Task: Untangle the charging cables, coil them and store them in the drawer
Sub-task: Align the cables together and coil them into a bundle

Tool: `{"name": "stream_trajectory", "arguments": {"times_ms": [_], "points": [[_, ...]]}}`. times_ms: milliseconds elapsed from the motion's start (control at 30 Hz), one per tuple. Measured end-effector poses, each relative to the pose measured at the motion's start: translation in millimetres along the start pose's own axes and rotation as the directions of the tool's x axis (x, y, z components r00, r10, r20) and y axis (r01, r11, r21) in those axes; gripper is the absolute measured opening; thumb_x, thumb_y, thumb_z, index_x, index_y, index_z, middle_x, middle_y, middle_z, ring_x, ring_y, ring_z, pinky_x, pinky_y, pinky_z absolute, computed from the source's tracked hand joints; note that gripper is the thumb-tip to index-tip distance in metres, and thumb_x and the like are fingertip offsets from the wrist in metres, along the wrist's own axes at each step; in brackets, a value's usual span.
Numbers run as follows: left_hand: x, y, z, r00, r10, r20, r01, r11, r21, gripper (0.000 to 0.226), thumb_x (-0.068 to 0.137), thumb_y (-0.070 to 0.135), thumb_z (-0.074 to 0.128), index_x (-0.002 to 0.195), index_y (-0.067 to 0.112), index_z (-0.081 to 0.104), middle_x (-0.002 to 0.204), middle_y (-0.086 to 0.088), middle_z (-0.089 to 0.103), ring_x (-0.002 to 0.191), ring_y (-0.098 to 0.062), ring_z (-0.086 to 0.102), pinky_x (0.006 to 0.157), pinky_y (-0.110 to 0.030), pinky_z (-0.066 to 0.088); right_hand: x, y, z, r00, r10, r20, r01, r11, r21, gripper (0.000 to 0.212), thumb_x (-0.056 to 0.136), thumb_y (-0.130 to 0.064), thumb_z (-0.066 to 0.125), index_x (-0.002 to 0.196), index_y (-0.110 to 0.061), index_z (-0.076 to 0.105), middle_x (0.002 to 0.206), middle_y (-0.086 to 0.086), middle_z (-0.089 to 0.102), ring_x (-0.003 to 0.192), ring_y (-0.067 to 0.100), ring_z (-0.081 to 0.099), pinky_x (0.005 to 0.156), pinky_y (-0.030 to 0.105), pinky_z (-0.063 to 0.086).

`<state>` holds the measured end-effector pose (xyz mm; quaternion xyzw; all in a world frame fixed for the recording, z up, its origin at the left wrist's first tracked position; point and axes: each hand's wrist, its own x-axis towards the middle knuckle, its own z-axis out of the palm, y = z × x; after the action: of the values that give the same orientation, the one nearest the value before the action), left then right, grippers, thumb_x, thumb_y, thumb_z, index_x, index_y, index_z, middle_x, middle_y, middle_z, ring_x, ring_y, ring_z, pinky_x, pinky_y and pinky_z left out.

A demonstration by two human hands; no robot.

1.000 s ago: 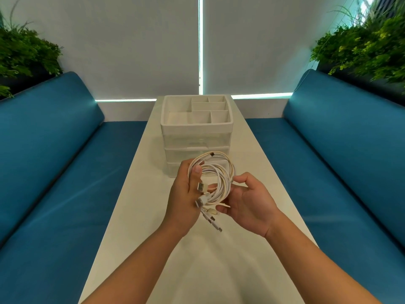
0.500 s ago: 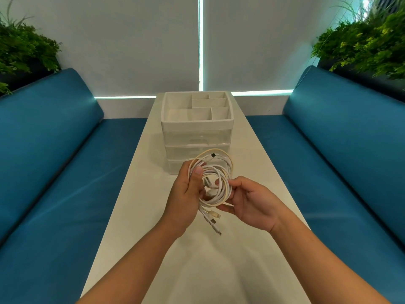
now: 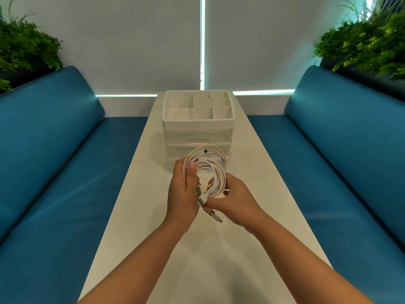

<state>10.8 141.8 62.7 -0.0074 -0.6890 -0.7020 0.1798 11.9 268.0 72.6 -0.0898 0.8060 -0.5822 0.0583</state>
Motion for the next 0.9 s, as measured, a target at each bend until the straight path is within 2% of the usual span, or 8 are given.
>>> {"name": "stream_trajectory", "arguments": {"times_ms": [100, 200, 300, 400, 533, 667, 767, 900], "points": [[1, -5, -6, 0.999, -0.032, -0.038, 0.029, 0.997, -0.078, 0.018, 0.103, 0.031, 0.041, 0.108, 0.027, 0.058, 0.084, 0.01, 0.06, 0.077, -0.005, 0.056, 0.074, -0.027, 0.048, -4, 7, 4, 0.984, -0.072, -0.163, 0.031, 0.97, -0.241, 0.064, 0.057, -0.051, 0.085, 0.11, -0.03, 0.054, 0.106, -0.018, 0.056, 0.096, -0.004, 0.053, 0.073, 0.011, 0.039], [1, -5, -10, 0.999, -0.041, -0.031, 0.037, 0.994, -0.101, 0.02, 0.104, 0.03, 0.041, 0.111, 0.023, 0.058, 0.079, 0.014, 0.059, 0.074, -0.003, 0.054, 0.071, -0.025, 0.047, -11, 7, 4, 0.924, -0.289, -0.251, 0.193, 0.918, -0.346, 0.088, 0.056, -0.06, 0.082, 0.126, -0.028, 0.04, 0.125, -0.014, 0.04, 0.113, 0.001, 0.044, 0.089, 0.011, 0.039], [0, -1, -10, 0.999, -0.052, 0.009, 0.053, 0.991, -0.123, 0.022, 0.104, 0.03, 0.041, 0.114, 0.02, 0.057, 0.082, 0.016, 0.064, 0.075, -0.001, 0.058, 0.071, -0.026, 0.048, -10, 2, 1, 0.785, -0.613, -0.094, 0.432, 0.649, -0.626, 0.074, 0.07, -0.057, 0.074, 0.132, -0.031, 0.043, 0.141, -0.002, 0.032, 0.131, 0.015, 0.031, 0.107, 0.022, 0.028], [-1, -1, -9, 0.999, -0.039, 0.038, 0.043, 0.993, -0.11, 0.024, 0.101, 0.04, 0.044, 0.114, 0.025, 0.058, 0.099, 0.004, 0.069, 0.093, -0.016, 0.067, 0.083, -0.043, 0.053, -5, -4, -3, 0.794, -0.605, 0.058, 0.457, 0.532, -0.713, 0.054, 0.079, -0.052, 0.066, 0.129, -0.038, 0.052, 0.153, -0.001, 0.024, 0.142, 0.022, 0.018, 0.112, 0.032, 0.019], [1, -2, -9, 1.0, -0.026, -0.013, 0.024, 0.997, -0.078, 0.019, 0.103, 0.036, 0.042, 0.111, 0.031, 0.058, 0.103, -0.001, 0.07, 0.099, -0.024, 0.067, 0.089, -0.049, 0.055, -3, -8, -3, 0.844, -0.522, 0.12, 0.434, 0.536, -0.724, 0.024, 0.083, -0.046, 0.065, 0.105, -0.035, 0.068, 0.157, -0.004, 0.023, 0.146, 0.021, 0.007, 0.115, 0.039, 0.017], [1, -2, -10, 0.999, 0.035, -0.021, -0.035, 0.999, 0.014, 0.019, 0.105, 0.03, 0.036, 0.108, 0.034, 0.054, 0.097, 0.009, 0.068, 0.089, -0.004, 0.067, 0.077, -0.023, 0.053, -2, -4, 1, 0.883, -0.463, 0.073, 0.423, 0.721, -0.548, 0.012, 0.083, -0.037, 0.071, 0.094, -0.033, 0.074, 0.147, -0.012, 0.032, 0.14, 0.011, 0.015, 0.112, 0.036, 0.026], [3, 1, -12, 0.997, 0.073, -0.008, -0.072, 0.994, 0.08, 0.019, 0.105, 0.029, 0.035, 0.108, 0.036, 0.052, 0.096, 0.011, 0.068, 0.087, -0.001, 0.066, 0.072, -0.015, 0.051, -3, -3, 5, 0.897, -0.441, 0.007, 0.41, 0.828, -0.382, 0.01, 0.082, -0.029, 0.075, 0.088, -0.036, 0.074, 0.138, -0.023, 0.033, 0.133, 0.002, 0.021, 0.107, 0.027, 0.027], [8, -6, -13, 0.998, 0.06, -0.009, -0.059, 0.994, 0.094, 0.023, 0.104, 0.039, 0.035, 0.115, 0.031, 0.054, 0.099, 0.005, 0.069, 0.089, -0.017, 0.069, 0.076, -0.035, 0.058, -12, -9, 9, 0.896, -0.429, -0.116, 0.402, 0.893, -0.203, 0.01, 0.084, -0.025, 0.073, 0.089, -0.033, 0.074, 0.137, -0.022, 0.04, 0.131, -0.002, 0.027, 0.097, 0.002, 0.028]]}}
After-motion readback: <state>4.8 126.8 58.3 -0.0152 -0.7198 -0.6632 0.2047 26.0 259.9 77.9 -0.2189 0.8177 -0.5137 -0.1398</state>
